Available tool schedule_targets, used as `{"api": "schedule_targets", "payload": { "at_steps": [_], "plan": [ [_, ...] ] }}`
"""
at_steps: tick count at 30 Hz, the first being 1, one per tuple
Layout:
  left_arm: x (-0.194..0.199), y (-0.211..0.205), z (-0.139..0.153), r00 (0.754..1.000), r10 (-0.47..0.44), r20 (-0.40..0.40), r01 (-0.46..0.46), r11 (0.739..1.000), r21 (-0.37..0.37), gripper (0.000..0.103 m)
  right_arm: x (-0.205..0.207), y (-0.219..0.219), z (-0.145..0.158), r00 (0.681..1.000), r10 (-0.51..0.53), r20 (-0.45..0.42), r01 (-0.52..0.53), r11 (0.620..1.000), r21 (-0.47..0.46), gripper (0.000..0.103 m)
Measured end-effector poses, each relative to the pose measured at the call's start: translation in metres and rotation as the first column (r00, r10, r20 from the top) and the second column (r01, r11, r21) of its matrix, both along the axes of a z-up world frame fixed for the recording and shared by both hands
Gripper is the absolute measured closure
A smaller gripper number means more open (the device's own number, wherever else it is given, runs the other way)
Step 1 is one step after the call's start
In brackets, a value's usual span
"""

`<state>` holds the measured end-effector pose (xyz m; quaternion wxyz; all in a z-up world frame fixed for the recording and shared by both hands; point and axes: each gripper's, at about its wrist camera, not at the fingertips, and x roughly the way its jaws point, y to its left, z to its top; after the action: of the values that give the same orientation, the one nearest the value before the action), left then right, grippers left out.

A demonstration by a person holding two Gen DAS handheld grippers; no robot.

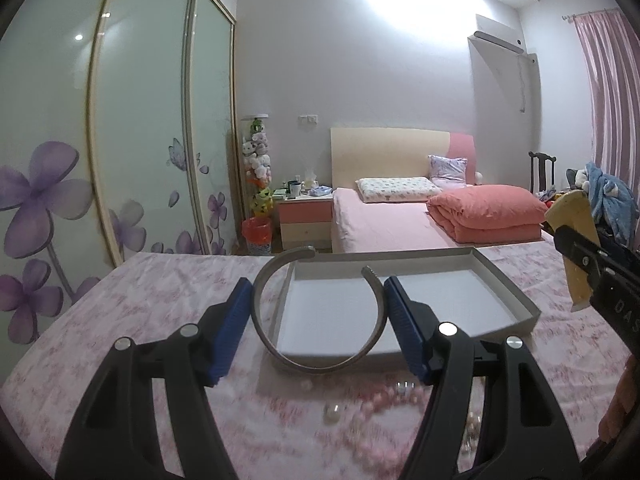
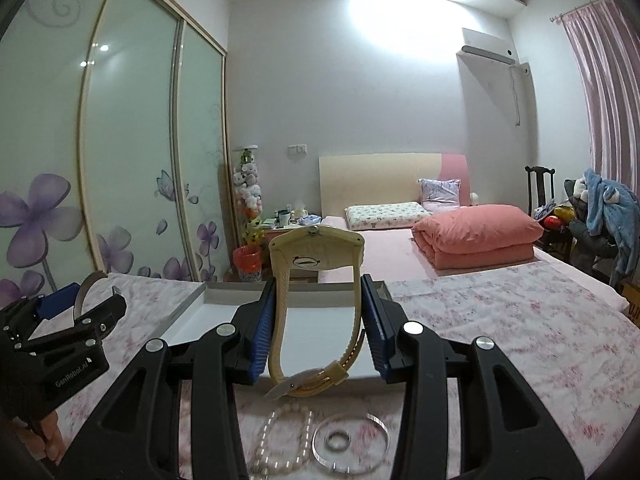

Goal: Organize jewelry
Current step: 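Carry the cuff and watch into the grey tray and open both grippers, then grasp a pearl earring with the left gripper while the right gripper grasps the silver ring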

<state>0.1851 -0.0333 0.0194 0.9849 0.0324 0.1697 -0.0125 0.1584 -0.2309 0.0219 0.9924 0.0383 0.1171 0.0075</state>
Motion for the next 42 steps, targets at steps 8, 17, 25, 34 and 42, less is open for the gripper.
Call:
{"api": "schedule_targets", "payload": {
  "at_steps": [8, 17, 25, 34, 42],
  "plan": [
    [0.08, -0.01, -0.017, 0.991, -0.039, -0.13, 0.034, 0.998, -0.047, 0.038, 0.072, -0.007, -0.018, 0.989, 0.02, -0.146, -0.014, 0.999, 0.039, 0.061],
    [0.148, -0.018, -0.058, 0.944, -0.076, -0.321, 0.052, 0.995, -0.084, 0.038, 0.141, -0.003, -0.062, 0.898, 0.056, -0.437, -0.023, 0.996, 0.081, 0.061],
    [0.174, -0.016, -0.074, 0.9, -0.119, -0.42, 0.064, 0.988, -0.141, 0.032, 0.156, -0.011, -0.076, 0.855, 0.073, -0.514, -0.023, 0.994, 0.104, 0.045],
    [0.132, 0.032, -0.031, 0.938, -0.09, -0.335, 0.022, 0.979, -0.202, 0.028, 0.104, -0.03, -0.037, 0.901, 0.096, -0.423, -0.038, 0.989, 0.144, 0.045],
    [0.058, 0.077, -0.027, 0.944, -0.027, -0.328, -0.03, 0.985, -0.167, 0.028, 0.024, -0.026, -0.019, 0.93, 0.126, -0.345, -0.078, 0.986, 0.148, 0.045]
  ]
}}
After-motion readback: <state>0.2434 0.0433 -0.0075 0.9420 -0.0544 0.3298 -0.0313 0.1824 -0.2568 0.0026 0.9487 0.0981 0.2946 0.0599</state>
